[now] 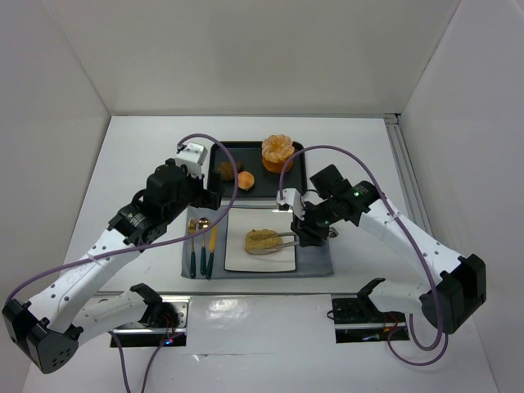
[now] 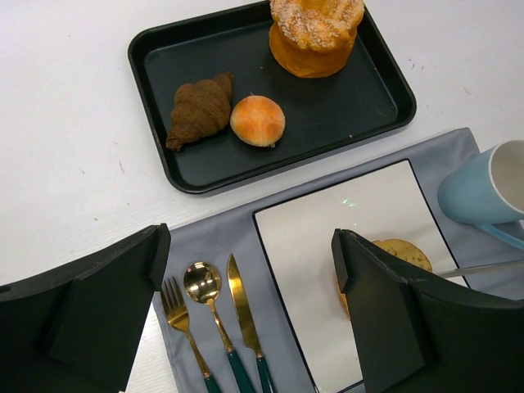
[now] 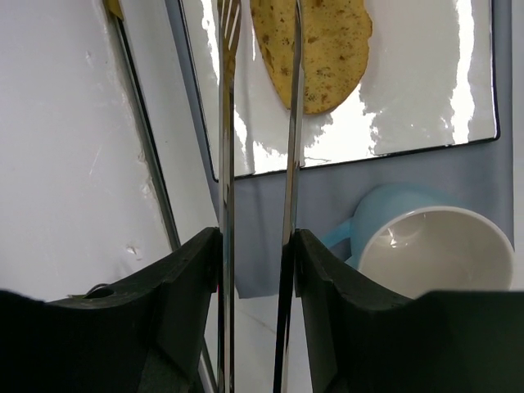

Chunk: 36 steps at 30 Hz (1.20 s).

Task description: Place the bread

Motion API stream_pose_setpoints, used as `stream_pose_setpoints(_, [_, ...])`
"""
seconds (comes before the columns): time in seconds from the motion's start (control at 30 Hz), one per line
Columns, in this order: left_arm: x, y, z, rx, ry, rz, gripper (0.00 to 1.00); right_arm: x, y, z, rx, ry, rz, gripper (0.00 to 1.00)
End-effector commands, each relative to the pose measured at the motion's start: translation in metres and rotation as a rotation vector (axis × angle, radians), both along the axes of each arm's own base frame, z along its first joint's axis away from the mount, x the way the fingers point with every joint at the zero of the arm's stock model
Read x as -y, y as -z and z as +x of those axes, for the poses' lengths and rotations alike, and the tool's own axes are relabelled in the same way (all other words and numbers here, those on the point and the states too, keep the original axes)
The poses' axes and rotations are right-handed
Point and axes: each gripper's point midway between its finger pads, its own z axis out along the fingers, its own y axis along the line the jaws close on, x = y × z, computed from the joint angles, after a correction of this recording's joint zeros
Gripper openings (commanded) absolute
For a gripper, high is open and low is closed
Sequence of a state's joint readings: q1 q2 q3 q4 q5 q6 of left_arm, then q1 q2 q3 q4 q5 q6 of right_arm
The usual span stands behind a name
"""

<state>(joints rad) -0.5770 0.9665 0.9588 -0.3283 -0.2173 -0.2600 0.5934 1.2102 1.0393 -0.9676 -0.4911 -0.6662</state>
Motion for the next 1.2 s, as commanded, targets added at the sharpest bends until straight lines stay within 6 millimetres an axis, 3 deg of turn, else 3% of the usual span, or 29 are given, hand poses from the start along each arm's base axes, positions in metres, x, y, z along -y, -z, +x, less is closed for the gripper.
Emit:
stream_pose_setpoints(0.0, [-0.004, -0.016, 0.004, 0.065, -0.016, -0.019, 1.00, -0.013, -0.036, 0.008, 0.094, 0.003, 0.096, 0.50])
stream_pose_setpoints(0.27, [-0.004, -0.019, 0.003, 0.072, -0.016, -0.024, 1.00, -0.017, -0.077, 0.017, 0.185, 0.045, 0.167, 0.49])
stream_pose_setpoints(0.43, [-0.005, -0.022, 0.002, 0.080, -0.016, -0.029, 1.00, 0.007, -0.111, 0.056, 0.365, 0.196, 0.226, 0.46])
stream_pose_setpoints(0.57, [-0.005, -0.030, 0.000, 0.101, -0.008, -0.047, 1.00, 0.037, -0.119, 0.093, 0.459, 0.358, 0.221, 0.46])
stream_pose_setpoints(0.63, [-0.005, -0.030, -0.001, 0.098, -0.011, -0.055, 1.00, 0.059, -0.117, 0.115, 0.491, 0.465, 0.208, 0.46])
stream_pose_setpoints(0.7, [-0.004, -0.032, -0.003, 0.104, -0.002, -0.063, 1.00, 0.074, -0.113, 0.125, 0.493, 0.538, 0.213, 0.46])
stream_pose_setpoints(0.8, [-0.003, -0.036, -0.005, 0.112, 0.008, -0.071, 1.00, 0.114, -0.103, 0.154, 0.512, 0.736, 0.210, 0.45])
stream_pose_setpoints(0.83, [-0.003, -0.036, -0.005, 0.112, 0.008, -0.071, 1.00, 0.139, -0.100, 0.162, 0.523, 0.829, 0.209, 0.43])
stream_pose_setpoints(0.93, [-0.001, -0.040, -0.007, 0.122, 0.017, -0.093, 1.00, 0.191, -0.073, 0.180, 0.527, 1.032, 0.192, 0.43])
stream_pose_setpoints(1.07, [0.001, -0.043, -0.010, 0.126, 0.036, -0.103, 1.00, 0.229, -0.024, 0.188, 0.465, 1.160, 0.133, 0.44])
stream_pose_setpoints(1.17, [0.003, -0.043, -0.011, 0.121, 0.041, -0.113, 1.00, 0.246, -0.001, 0.191, 0.401, 1.227, 0.101, 0.44])
